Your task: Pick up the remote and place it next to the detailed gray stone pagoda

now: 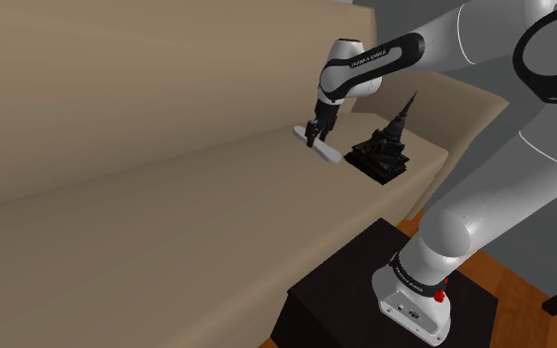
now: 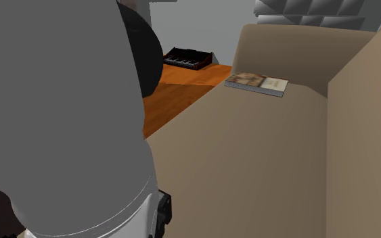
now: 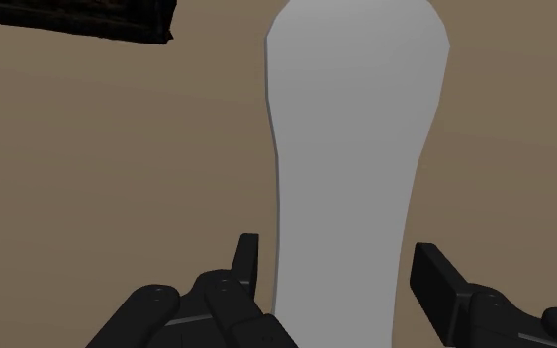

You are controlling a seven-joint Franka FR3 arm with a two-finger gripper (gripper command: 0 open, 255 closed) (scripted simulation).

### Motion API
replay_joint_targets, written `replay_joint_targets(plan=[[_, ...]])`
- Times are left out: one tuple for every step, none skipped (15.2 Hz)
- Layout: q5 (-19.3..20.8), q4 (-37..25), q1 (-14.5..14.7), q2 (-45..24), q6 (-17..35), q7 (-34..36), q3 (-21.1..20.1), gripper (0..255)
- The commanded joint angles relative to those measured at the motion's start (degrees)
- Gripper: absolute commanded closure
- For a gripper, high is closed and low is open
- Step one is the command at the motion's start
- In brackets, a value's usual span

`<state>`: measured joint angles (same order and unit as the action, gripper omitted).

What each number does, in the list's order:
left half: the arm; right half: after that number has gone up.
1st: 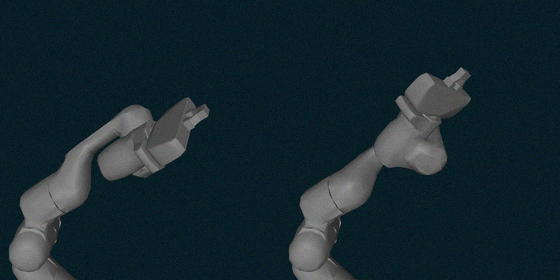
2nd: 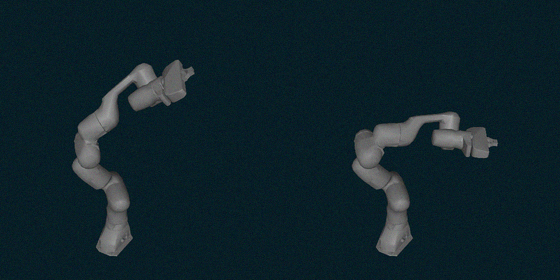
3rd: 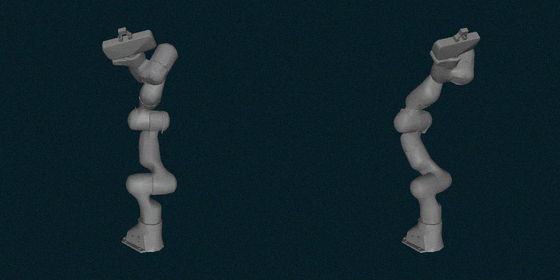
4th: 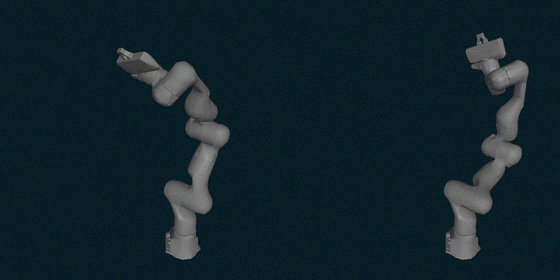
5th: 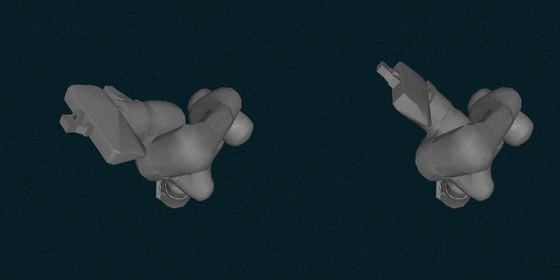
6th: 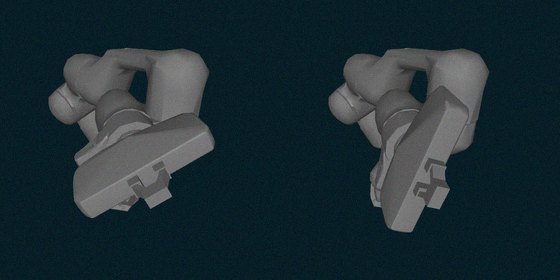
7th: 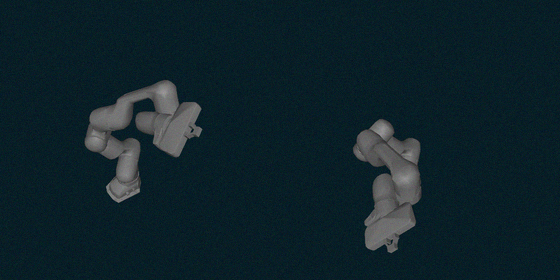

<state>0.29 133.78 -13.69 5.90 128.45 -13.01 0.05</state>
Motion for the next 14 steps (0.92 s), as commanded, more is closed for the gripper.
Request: replay_joint_targets(plan=[[0.01,0.44,-0.02,-0.35,0.84,-0.03,0.02,255],[0.01,0.43,-0.02,-0.35,0.84,-0.03,0.02,255],[0.01,0.43,-0.02,-0.36,0.84,-0.03,0.02,255],[0.01,0.43,-0.02,-0.36,0.84,-0.03,0.02,255],[0.01,0.43,-0.02,-0.36,0.84,-0.03,0.02,255],[0.01,0.43,-0.02,-0.36,0.84,-0.03,0.02,255],[0.01,0.43,-0.02,-0.36,0.84,-0.03,0.02,255],[0.01,0.43,-0.02,-0.36,0.84,-0.03,0.02,255],[0.01,0.43,-0.02,-0.35,0.83,-0.03,0.02,0],[0.01,0.42,-0.02,-0.35,0.82,-0.03,0.02,0],[0.01,0.42,-0.02,-0.34,0.82,-0.03,0.02,0],[0.01,0.43,-0.02,-0.34,0.82,-0.03,0.02,0],[0.01,0.43,-0.02,-0.34,0.82,-0.03,0.02,0],[0.01,0.43,-0.02,-0.36,0.84,-0.03,0.02,0]])
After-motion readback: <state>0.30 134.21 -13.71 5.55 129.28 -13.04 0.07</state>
